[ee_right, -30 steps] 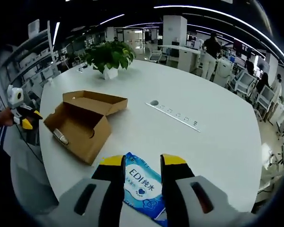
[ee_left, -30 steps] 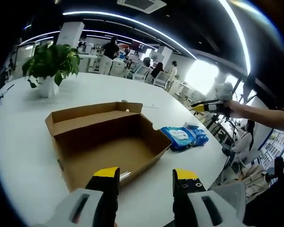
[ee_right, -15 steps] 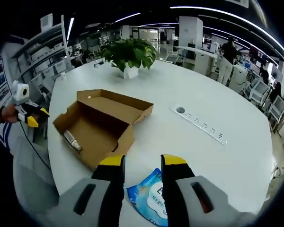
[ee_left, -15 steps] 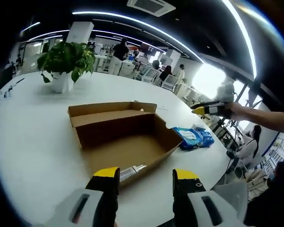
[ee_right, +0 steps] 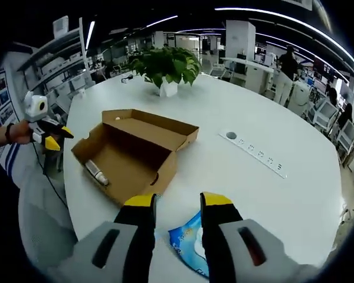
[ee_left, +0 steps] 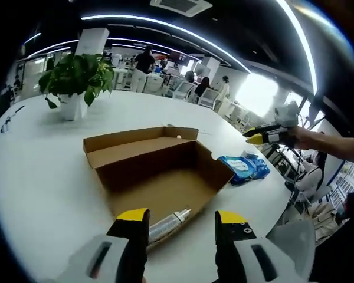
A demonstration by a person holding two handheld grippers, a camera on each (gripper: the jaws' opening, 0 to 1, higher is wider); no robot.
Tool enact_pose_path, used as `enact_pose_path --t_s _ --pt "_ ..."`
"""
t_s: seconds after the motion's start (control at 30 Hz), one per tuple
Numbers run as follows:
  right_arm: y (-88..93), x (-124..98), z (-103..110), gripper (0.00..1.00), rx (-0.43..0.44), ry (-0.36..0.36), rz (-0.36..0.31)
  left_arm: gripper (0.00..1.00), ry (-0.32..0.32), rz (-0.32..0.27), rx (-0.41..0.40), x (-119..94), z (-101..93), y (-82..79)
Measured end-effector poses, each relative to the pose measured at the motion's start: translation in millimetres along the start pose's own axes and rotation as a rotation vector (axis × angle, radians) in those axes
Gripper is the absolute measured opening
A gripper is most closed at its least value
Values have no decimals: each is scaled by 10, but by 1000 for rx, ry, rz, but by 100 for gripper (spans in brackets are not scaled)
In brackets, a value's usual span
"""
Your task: Operate the shoe box by opening the lid, removing the specified soft item, and placing it in the target area until the item is outside and the box remains undamaged.
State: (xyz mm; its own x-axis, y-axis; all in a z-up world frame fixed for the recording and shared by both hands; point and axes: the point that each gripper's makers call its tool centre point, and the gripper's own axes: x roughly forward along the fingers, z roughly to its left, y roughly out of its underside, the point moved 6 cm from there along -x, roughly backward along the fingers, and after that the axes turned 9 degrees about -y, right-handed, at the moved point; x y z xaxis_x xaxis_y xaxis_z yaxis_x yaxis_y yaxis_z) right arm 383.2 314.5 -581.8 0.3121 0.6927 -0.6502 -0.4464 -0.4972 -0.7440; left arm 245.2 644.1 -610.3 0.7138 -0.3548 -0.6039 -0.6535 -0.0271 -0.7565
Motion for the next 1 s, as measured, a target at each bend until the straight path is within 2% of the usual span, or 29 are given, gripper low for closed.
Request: enact_pose_path --t_s 0.23,0.33,0.37,0.4,0.47,0.53,0.67,0.83,1.0 --pt "127 -74 179 28 17 -19 -16 45 20 62 123 245 61 -120" --pt "172 -117 244 28 25 -23 -24 47 53 96 159 380 51 -150" --pt "184 -129 264 28 27 -24 -26 48 64 110 172 415 50 -143" --pt "200 -148 295 28 29 -25 -29 48 72 145 212 460 58 -118" --pt "227 -177 344 28 31 -27 -34 48 78 177 292 531 56 -91" --pt "254 -202 381 28 32 -29 -36 48 103 202 328 577 29 -63" --pt "375 -267 434 28 38 -29 -35 48 134 235 340 684 -9 -50" --pt "528 -399 504 28 73 -23 -51 48 160 308 429 822 -23 15" --pt "602 -531 564 28 98 -16 -67 48 170 338 429 954 26 56"
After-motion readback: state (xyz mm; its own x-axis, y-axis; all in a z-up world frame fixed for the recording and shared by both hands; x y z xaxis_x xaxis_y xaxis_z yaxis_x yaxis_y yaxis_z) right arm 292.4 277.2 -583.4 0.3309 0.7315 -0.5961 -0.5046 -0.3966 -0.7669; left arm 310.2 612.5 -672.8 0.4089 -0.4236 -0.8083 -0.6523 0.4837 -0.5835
